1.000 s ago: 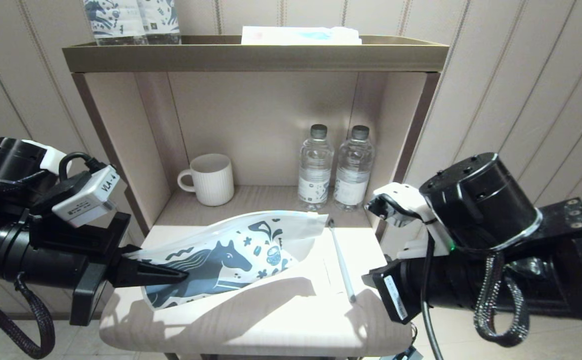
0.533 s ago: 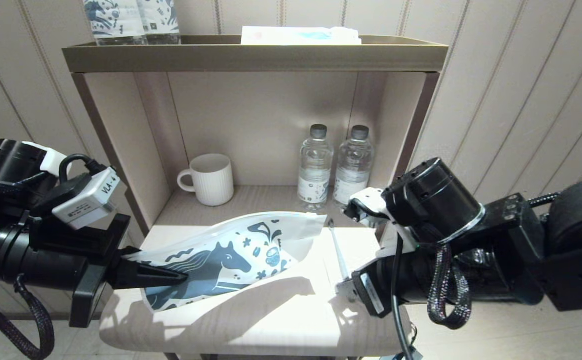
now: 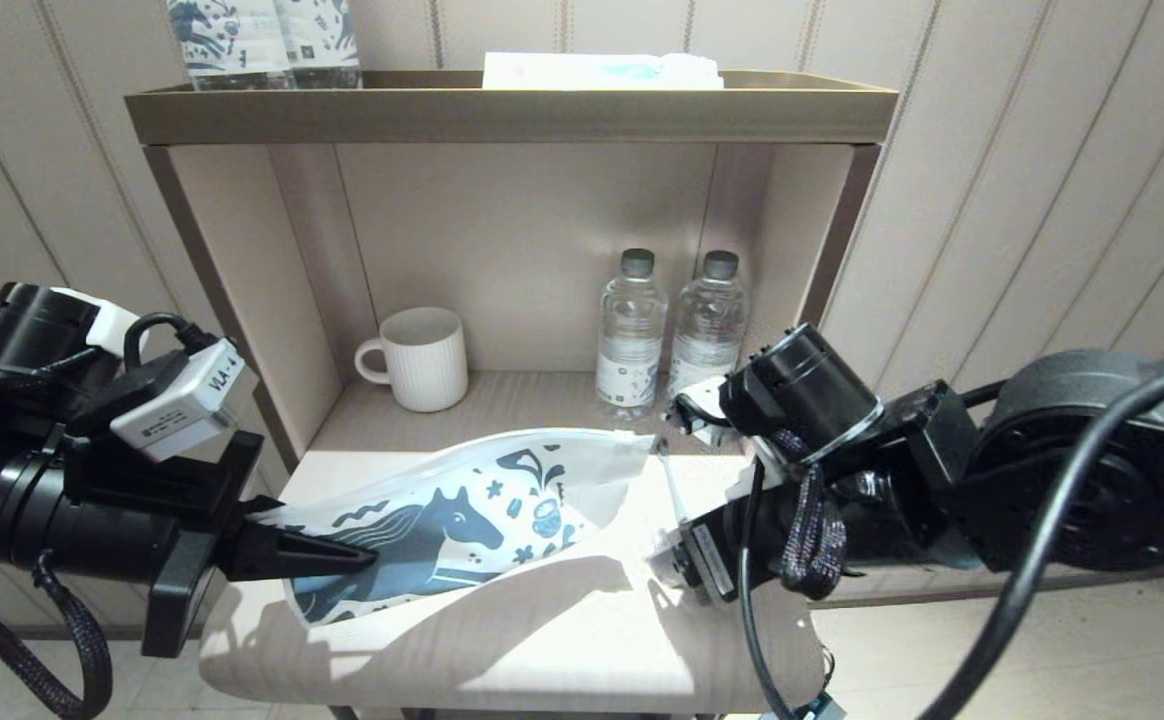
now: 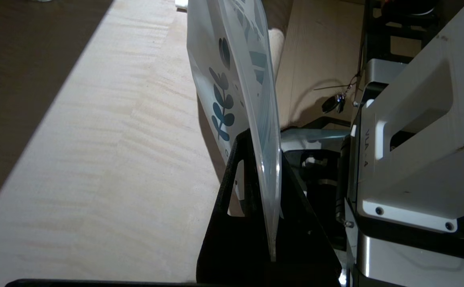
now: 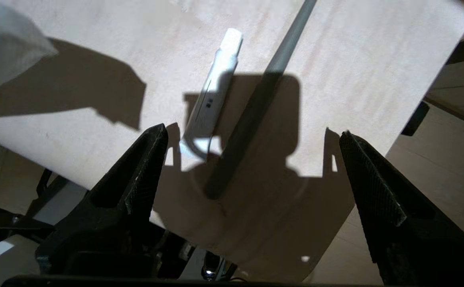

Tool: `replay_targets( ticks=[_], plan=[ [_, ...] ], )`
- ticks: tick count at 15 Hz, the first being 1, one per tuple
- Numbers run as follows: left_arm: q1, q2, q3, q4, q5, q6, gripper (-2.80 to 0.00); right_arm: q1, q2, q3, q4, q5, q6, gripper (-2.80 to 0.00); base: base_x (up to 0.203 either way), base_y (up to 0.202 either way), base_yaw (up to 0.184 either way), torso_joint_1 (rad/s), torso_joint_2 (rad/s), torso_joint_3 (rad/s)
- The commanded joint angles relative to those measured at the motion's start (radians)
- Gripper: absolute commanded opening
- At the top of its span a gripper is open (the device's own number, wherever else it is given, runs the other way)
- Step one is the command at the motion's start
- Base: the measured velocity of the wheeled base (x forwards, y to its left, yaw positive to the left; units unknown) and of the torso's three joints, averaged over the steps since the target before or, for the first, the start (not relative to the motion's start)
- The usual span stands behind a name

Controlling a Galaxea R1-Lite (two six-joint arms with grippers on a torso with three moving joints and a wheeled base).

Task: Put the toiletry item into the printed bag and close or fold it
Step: Pick up a toothbrush

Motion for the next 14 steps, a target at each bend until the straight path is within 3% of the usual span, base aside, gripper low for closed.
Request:
replay_targets(
  ticks=[1, 14],
  plan=[
    [0.000, 0.005, 0.001, 0.002, -0.003, 0.005, -2.80, -0.022, 0.011, -0.024, 0.003, -0.001, 0.001, 0.00, 0.000, 0.000, 0.000, 0.000, 0.00, 0.000],
    [-0.001, 0.023, 0.001, 0.002, -0.003, 0.005, -2.80, -0.093, 0.043, -0.006, 0.000, -0.027, -0.008, 0.00, 0.000, 0.000, 0.000, 0.000, 0.00, 0.000]
  ],
)
